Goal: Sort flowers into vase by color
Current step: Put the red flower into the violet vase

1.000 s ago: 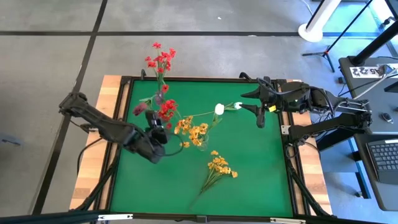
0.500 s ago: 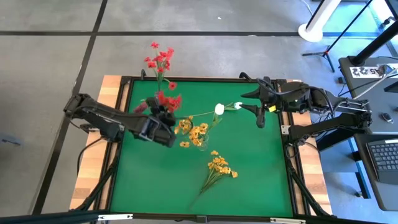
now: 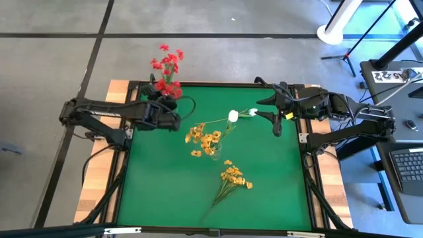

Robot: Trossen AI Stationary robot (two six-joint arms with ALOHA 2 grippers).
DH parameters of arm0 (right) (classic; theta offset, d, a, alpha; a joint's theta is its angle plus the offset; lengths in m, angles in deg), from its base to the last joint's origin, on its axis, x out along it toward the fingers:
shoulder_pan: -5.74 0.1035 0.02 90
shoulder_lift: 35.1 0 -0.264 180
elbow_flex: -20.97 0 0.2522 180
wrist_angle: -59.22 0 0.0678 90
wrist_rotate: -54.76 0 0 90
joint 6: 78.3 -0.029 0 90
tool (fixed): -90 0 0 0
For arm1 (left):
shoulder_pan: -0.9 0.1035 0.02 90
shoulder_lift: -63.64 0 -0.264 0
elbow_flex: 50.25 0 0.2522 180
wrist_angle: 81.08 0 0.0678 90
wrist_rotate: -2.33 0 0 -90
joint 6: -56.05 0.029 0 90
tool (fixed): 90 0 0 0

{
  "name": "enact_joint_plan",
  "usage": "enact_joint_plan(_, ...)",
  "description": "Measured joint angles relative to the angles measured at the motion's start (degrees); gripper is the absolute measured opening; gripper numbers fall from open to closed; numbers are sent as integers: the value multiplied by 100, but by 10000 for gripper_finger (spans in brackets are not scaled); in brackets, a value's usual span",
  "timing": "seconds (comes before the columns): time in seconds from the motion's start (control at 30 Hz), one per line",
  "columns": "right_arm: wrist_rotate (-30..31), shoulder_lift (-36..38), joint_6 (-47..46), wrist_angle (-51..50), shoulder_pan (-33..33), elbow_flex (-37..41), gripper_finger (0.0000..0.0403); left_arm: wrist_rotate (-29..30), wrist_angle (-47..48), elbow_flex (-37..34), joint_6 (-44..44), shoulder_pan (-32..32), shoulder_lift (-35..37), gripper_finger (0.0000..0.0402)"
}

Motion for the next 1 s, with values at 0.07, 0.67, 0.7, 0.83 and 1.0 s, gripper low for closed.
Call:
enact_joint_plan(0.07, 0, 0, 0, -1, 0, -1, 175, 12, -2, 0, 14, 112, 86, 98)
enact_joint_plan(0.67, -24, 0, -11, 2, 0, 0, 175, -490, -33, -1, -96, 865, 643, 98)
enact_joint_plan(0.7, -24, 0, -13, 4, 0, 0, 175, -590, -36, -1, -164, 887, 646, 98)
enact_joint_plan(0.83, -25, 0, -26, 2, -1, -1, 175, -784, -46, -1, -276, 939, 649, 98)
enact_joint_plan(1.0, -142, 0, -125, -28, 0, 0, 175, -962, -63, -1, -376, 937, 649, 98)
